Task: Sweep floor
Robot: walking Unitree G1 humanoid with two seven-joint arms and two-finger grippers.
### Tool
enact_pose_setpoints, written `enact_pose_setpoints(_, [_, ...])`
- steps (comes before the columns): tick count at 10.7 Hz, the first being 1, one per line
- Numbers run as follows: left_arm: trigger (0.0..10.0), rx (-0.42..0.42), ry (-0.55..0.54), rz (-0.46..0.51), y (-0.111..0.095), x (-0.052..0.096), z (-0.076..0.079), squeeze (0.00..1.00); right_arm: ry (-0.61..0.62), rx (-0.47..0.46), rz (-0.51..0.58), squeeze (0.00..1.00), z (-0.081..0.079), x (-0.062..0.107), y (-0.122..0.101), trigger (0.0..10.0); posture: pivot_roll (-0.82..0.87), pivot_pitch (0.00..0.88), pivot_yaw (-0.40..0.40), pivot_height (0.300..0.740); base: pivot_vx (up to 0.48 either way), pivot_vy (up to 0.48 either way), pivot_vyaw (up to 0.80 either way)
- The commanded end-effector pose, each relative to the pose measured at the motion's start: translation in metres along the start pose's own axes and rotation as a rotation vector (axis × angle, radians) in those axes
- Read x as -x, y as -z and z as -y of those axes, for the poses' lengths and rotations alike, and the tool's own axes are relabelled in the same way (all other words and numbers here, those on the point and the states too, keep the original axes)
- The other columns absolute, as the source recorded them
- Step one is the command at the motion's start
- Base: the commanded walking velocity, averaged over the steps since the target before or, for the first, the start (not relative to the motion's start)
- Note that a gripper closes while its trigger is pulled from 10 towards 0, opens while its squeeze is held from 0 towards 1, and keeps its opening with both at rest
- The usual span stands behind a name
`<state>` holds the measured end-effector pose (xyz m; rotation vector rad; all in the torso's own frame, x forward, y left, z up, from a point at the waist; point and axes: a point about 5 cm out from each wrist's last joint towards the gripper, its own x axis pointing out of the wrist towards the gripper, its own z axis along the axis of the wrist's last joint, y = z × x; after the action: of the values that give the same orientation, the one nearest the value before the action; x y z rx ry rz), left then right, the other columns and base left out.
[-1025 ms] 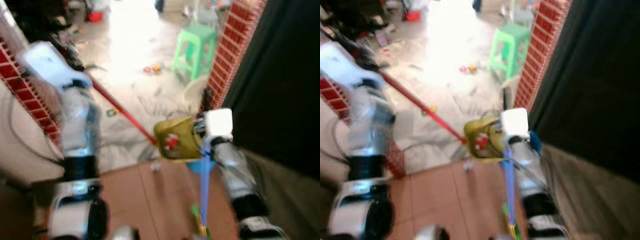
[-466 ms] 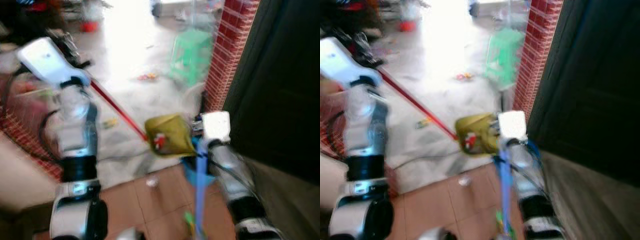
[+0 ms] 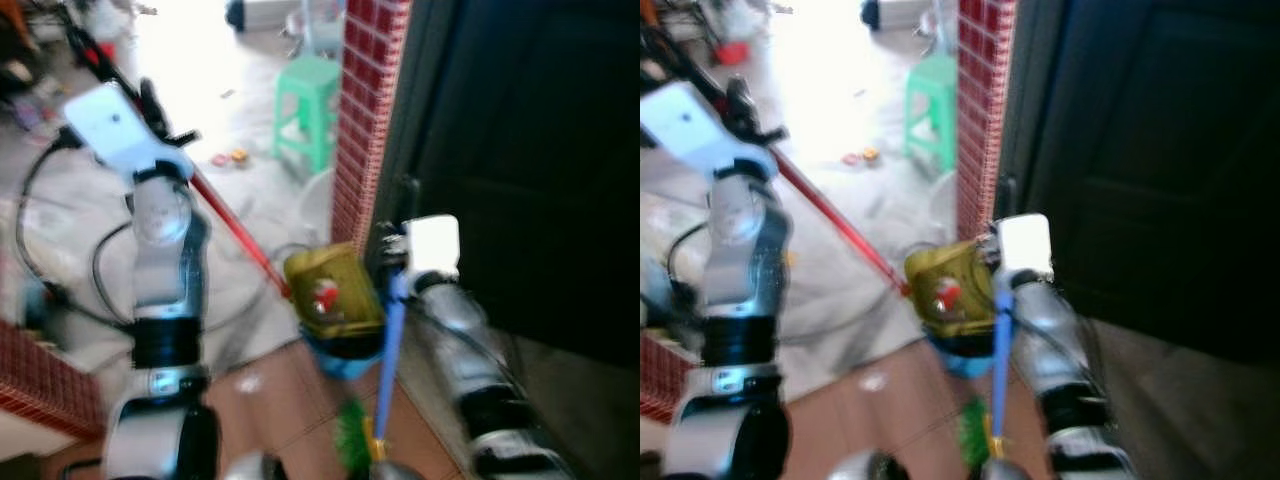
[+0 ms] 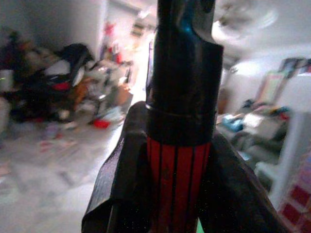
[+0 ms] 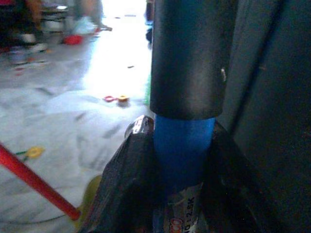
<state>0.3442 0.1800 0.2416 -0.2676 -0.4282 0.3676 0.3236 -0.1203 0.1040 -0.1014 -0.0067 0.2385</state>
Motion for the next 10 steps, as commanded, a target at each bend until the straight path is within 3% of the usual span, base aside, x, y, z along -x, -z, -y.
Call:
enact_pose_setpoints(1, [10.0, -0.004, 0.003, 0.104, -0.019, -0.003, 0.005, 0.00, 0.004, 0.064, 0.030, 0.00, 0.008, -0.002, -0.008, 10.0, -0.12, 0.021, 0.054, 0.740, 0.000, 0.000, 0.00])
enact_pose_setpoints(2, [10.0, -0.074, -0.004, 0.154, -0.022, -0.002, 0.003, 0.00, -0.002, 0.065, 0.028, 0.00, 0.008, -0.001, -0.007, 10.0, -0.12, 0.022, 0.054, 0.740, 0.000, 0.000, 0.00])
enact_pose_setpoints(6, [10.0, -0.143, 0.043, 0.213, -0.024, 0.000, 0.011, 0.00, -0.011, 0.069, 0.029, 0.00, 0.007, 0.000, -0.007, 10.0, -0.13, 0.023, 0.055, 0.740, 0.000, 0.000, 0.00])
enact_pose_setpoints(10, [10.0, -0.242, 0.156, 0.283, -0.020, 0.013, 0.026, 0.00, -0.010, 0.072, 0.030, 0.00, 0.008, 0.001, -0.007, 10.0, -0.13, 0.028, 0.054, 0.740, 0.000, 0.000, 0.00])
